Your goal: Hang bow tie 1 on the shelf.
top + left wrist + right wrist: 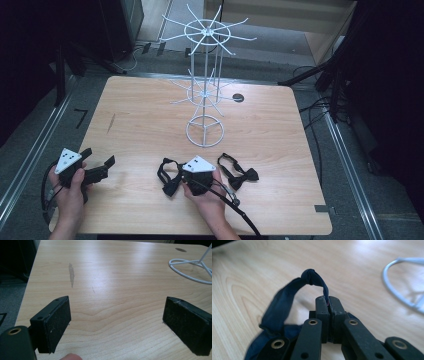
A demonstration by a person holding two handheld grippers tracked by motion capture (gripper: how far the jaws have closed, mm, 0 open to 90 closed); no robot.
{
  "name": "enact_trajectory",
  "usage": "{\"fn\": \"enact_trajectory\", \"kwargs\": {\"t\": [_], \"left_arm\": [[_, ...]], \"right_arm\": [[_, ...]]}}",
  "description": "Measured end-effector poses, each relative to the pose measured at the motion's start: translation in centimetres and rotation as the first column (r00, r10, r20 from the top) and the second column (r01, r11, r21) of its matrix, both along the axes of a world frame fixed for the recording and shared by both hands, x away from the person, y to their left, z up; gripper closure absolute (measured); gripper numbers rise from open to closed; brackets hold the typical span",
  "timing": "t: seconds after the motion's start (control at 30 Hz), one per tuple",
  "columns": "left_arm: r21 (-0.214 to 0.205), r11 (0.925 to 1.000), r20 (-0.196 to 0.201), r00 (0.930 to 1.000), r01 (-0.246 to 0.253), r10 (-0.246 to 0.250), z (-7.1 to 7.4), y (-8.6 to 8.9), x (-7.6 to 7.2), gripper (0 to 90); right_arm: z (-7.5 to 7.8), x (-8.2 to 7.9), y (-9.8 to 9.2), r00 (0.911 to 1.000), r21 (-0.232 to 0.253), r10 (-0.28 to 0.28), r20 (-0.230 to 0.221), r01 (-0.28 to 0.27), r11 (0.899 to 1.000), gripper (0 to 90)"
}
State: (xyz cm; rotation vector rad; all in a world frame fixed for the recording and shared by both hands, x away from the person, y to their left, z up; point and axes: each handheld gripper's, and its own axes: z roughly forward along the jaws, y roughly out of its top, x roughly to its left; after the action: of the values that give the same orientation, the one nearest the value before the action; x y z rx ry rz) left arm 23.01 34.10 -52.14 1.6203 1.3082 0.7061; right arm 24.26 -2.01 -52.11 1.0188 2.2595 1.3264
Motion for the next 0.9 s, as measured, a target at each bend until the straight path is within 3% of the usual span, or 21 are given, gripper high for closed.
{"fn": "enact_trajectory", "kwargs": {"t": [0.17, 0.57, 0.9], "left_arm": [[0.001, 1.0000, -0.001, 1.0000, 0.001, -0.001, 0.0, 0.0, 0.0, 8.5], [-0.006, 1.0000, -0.010, 0.9999, 0.005, -0.005, 0.0, 0.0, 0.0, 8.5], [-0.004, 1.0000, -0.009, 1.0000, 0.002, -0.002, 0.0, 0.0, 0.0, 8.5]], "right_arm": [[1.3, -0.1, -1.6, 0.9986, 0.041, -0.026, 0.047, 0.024, 0.999, 89.1], [3.7, -0.1, -4.7, 0.9914, 0.090, -0.079, 0.104, 0.070, 0.993, 89.1], [5.5, 0.0, -7.5, 0.9789, 0.132, -0.140, 0.149, 0.121, 0.984, 89.1]]}}
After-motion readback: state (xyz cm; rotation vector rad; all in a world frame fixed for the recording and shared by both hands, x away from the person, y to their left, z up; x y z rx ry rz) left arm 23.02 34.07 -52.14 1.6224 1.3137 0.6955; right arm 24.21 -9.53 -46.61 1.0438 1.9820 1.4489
